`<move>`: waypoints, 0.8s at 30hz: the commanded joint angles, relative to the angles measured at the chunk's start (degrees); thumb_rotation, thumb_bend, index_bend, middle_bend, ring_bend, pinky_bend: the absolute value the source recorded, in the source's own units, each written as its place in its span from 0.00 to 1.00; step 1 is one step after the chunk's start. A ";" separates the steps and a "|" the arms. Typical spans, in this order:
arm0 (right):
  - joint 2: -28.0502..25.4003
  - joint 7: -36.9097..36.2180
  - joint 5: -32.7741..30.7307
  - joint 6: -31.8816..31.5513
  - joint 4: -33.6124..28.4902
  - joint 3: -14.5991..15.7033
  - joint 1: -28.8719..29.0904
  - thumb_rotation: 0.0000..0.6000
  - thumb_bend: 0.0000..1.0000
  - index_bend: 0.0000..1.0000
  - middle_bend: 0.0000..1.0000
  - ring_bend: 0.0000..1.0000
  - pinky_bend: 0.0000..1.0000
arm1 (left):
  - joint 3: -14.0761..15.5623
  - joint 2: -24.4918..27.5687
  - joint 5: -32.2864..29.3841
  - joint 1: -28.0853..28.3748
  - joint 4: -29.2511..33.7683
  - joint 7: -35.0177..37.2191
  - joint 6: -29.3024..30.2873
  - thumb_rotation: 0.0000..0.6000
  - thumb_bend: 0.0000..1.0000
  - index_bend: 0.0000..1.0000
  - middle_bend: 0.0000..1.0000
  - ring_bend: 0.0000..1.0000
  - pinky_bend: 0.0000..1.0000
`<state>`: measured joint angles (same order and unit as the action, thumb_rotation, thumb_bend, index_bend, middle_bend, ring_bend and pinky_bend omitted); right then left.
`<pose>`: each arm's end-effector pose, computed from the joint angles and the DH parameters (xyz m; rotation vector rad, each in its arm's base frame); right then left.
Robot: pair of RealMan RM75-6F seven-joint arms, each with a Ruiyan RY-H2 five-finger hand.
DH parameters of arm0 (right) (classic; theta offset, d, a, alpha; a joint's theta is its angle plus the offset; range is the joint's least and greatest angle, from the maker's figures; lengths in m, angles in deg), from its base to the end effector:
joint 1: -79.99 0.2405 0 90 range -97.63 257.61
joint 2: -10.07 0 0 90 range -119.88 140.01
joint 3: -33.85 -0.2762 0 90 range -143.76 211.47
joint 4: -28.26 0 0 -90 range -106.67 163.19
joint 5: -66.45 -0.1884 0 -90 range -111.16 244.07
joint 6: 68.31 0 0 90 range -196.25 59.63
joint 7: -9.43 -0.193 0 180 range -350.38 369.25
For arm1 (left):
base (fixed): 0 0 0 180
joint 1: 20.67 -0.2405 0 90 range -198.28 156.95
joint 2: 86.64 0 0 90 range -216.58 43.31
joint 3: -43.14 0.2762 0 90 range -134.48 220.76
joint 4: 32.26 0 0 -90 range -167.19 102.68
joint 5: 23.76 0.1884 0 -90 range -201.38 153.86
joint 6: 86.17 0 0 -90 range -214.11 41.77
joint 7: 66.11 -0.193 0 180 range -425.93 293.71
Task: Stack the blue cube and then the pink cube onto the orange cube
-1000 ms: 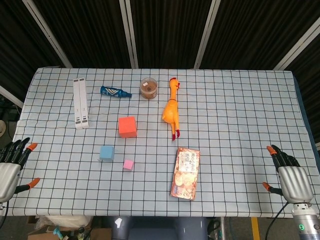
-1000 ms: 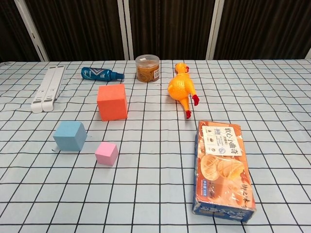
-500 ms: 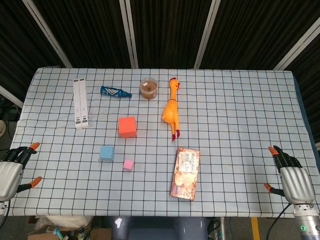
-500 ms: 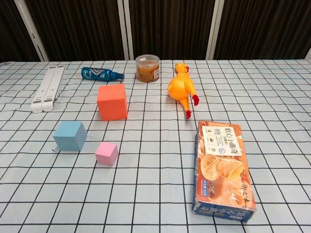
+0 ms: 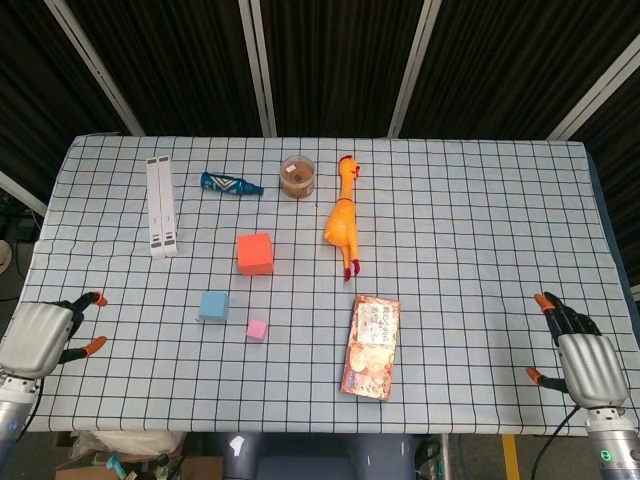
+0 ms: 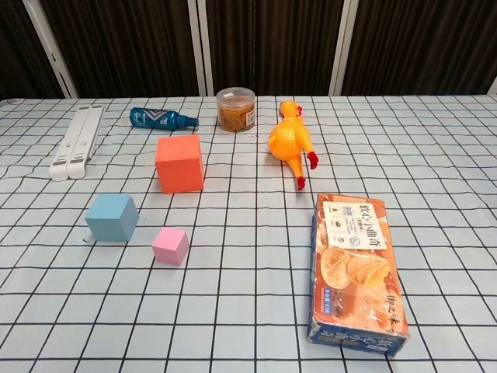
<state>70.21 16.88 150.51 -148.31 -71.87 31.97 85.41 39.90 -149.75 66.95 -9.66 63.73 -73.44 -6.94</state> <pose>-0.3098 -0.2265 0.1813 1.4584 -0.9395 0.7887 -0.2748 0.2591 0.1648 -1.6050 -0.7874 -0.9096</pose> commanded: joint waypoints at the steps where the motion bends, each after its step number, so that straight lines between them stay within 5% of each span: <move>1: -0.07 0.15 -0.01 0.21 -0.14 0.10 0.06 1.00 0.13 0.04 0.09 0.18 0.21 | -2.83 2.40 -6.95 5.49 5.25 -2.50 -9.63 1.00 0.00 0.21 0.94 0.76 0.86; 8: -0.39 0.00 -0.39 0.43 -0.48 0.16 -0.01 1.00 0.13 0.04 0.09 0.18 0.21 | -5.22 5.08 -19.23 12.74 9.34 -11.17 -22.38 1.00 0.00 0.13 0.93 0.76 0.87; 12: -0.46 -0.20 -0.75 0.93 -0.45 0.20 0.10 1.00 0.13 0.04 0.09 0.18 0.21 | -5.98 4.45 -25.84 16.27 11.01 -15.80 -26.34 1.00 0.00 0.17 0.93 0.76 0.87; 24: -0.56 -0.75 -1.38 2.26 -0.23 0.32 0.55 1.00 0.13 0.04 0.09 0.18 0.21 | -6.85 -3.29 -39.27 23.58 12.08 -22.63 -27.63 1.00 0.00 0.24 0.93 0.76 0.87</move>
<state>69.67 16.15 149.15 -146.07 -72.12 32.30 85.96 33.06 -151.64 29.31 12.72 75.95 -94.89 -34.53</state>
